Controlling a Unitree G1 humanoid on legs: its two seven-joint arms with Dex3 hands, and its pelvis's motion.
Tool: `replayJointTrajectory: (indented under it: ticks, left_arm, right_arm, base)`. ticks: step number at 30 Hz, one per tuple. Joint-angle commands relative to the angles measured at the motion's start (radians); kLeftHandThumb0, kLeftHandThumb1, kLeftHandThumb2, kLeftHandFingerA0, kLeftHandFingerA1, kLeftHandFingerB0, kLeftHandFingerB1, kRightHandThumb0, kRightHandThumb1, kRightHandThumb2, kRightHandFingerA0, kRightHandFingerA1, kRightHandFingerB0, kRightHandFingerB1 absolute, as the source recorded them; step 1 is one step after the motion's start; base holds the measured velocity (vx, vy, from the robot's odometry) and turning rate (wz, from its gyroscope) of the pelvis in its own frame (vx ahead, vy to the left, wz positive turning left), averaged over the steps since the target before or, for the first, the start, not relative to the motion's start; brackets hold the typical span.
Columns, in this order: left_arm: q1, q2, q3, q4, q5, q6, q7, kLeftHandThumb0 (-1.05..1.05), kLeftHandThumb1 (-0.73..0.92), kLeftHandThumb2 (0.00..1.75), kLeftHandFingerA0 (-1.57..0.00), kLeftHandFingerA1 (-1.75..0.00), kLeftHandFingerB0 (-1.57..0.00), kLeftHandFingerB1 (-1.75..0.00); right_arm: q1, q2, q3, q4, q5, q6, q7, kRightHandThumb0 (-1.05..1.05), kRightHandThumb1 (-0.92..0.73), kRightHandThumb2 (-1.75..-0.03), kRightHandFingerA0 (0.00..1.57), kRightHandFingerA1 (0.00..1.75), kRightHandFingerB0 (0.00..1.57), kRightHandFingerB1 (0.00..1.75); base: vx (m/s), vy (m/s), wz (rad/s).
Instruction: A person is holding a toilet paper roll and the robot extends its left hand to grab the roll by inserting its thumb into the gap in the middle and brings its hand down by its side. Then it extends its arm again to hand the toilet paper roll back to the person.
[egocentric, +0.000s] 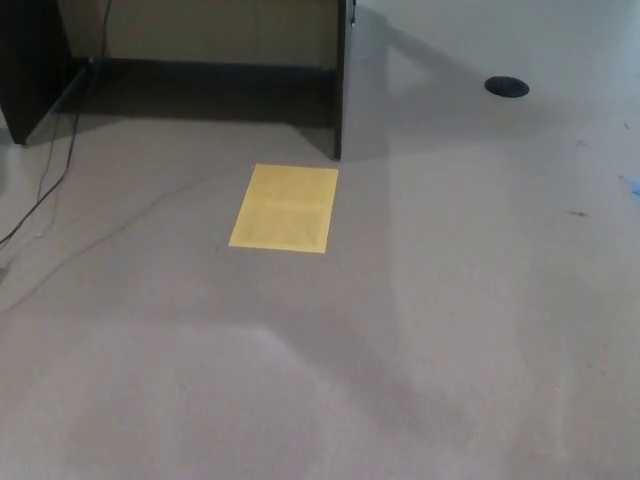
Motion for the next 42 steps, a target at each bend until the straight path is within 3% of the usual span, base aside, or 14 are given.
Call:
replayJointTrajectory:
  ticks: [1, 10, 11, 33, 34, 36, 37, 40, 41, 42]
  left_arm:
    - [0.001, 0.027, 0.013, 0.014, 0.002, -0.107, 0.011, -0.21, 0.57, 0.57, -0.43, -0.38, -0.36, -0.33]
    - [-0.005, 0.028, 0.014, 0.032, 0.003, -0.126, 0.011, -0.21, 0.57, 0.57, -0.43, -0.39, -0.36, -0.33]
    - [-0.005, 0.023, 0.018, 0.04, -0.007, -0.128, 0.004, -0.19, 0.53, 0.56, -0.43, -0.39, -0.35, -0.33]
    - [-0.003, 0.002, 0.056, 0.047, -0.055, -0.141, -0.041, -0.24, 0.52, 0.55, -0.38, -0.37, -0.31, -0.31]
    - [0.009, 0.005, 0.062, 0.019, -0.061, -0.145, -0.046, -0.36, 0.47, 0.62, -0.3, -0.4, -0.28, -0.36]
    - [0.021, 0.018, 0.085, -0.089, -0.102, -0.142, -0.086, -0.32, 0.5, 0.56, -0.31, -0.35, -0.26, -0.3]
    - [0.038, 0.034, 0.104, -0.218, -0.17, -0.133, -0.156, -0.21, 0.38, 0.9, -0.11, -0.52, -0.1, -0.5]
    - [0.046, 0.07, 0.127, -0.467, -0.232, -0.114, -0.214, -0.25, 0.32, 0.88, -0.12, -0.52, -0.1, -0.5]
    - [0.047, 0.096, 0.134, -0.559, -0.256, -0.084, -0.238, -0.52, 0.43, 0.67, -0.22, -0.41, -0.17, -0.35]
    - [0.037, 0.117, 0.145, -0.644, -0.312, -0.06, -0.272, -0.26, 0.33, 0.89, -0.1, -0.51, -0.08, -0.5]
  right_arm:
    - [-0.017, -0.03, 0.021, 0.048, -0.049, -0.124, -0.088, -0.41, -0.71, -0.63, 0.5, 0.43, 0.25, 0.3]
    - [-0.029, -0.029, 0.028, 0.081, -0.052, -0.151, -0.103, -0.41, -0.71, -0.63, 0.51, 0.44, 0.25, 0.3]
    - [-0.028, -0.032, 0.035, 0.084, -0.059, -0.154, -0.099, -0.4, -0.69, -0.6, 0.54, 0.46, 0.36, 0.34]
    - [-0.027, -0.029, 0.033, 0.111, -0.069, -0.182, -0.104, -0.38, -0.7, -0.61, 0.51, 0.47, 0.31, 0.33]
    - [-0.025, -0.028, 0.037, 0.11, -0.073, -0.183, -0.107, -0.39, -0.7, -0.61, 0.51, 0.46, 0.32, 0.33]
    - [-0.032, -0.027, 0.041, 0.109, -0.078, -0.179, -0.109, -0.38, -0.7, -0.61, 0.51, 0.46, 0.32, 0.33]
    - [-0.033, -0.026, 0.041, 0.109, -0.078, -0.175, -0.106, -0.38, -0.71, -0.61, 0.51, 0.46, 0.31, 0.32]
    - [-0.031, -0.031, 0.041, 0.111, -0.081, -0.18, -0.111, -0.39, -0.7, -0.61, 0.52, 0.46, 0.31, 0.32]
    - [-0.034, -0.027, 0.037, 0.111, -0.075, -0.178, -0.105, -0.39, -0.7, -0.61, 0.51, 0.47, 0.31, 0.32]
    - [-0.039, -0.024, 0.037, 0.112, -0.075, -0.177, -0.103, -0.39, -0.69, -0.6, 0.51, 0.49, 0.32, 0.33]
  base:
    - [0.0, 0.0, 0.0]
    - [0.0, 0.0, 0.0]
    - [0.0, 0.0, 0.0]
    - [0.0, 0.0, 0.0]
    - [0.0, 0.0, 0.0]
    - [0.0, 0.0, 0.0]
    - [0.0, 0.0, 0.0]
    - [0.0, 0.0, 0.0]
    - [0.0, 0.0, 0.0]
    - [0.0, 0.0, 0.0]
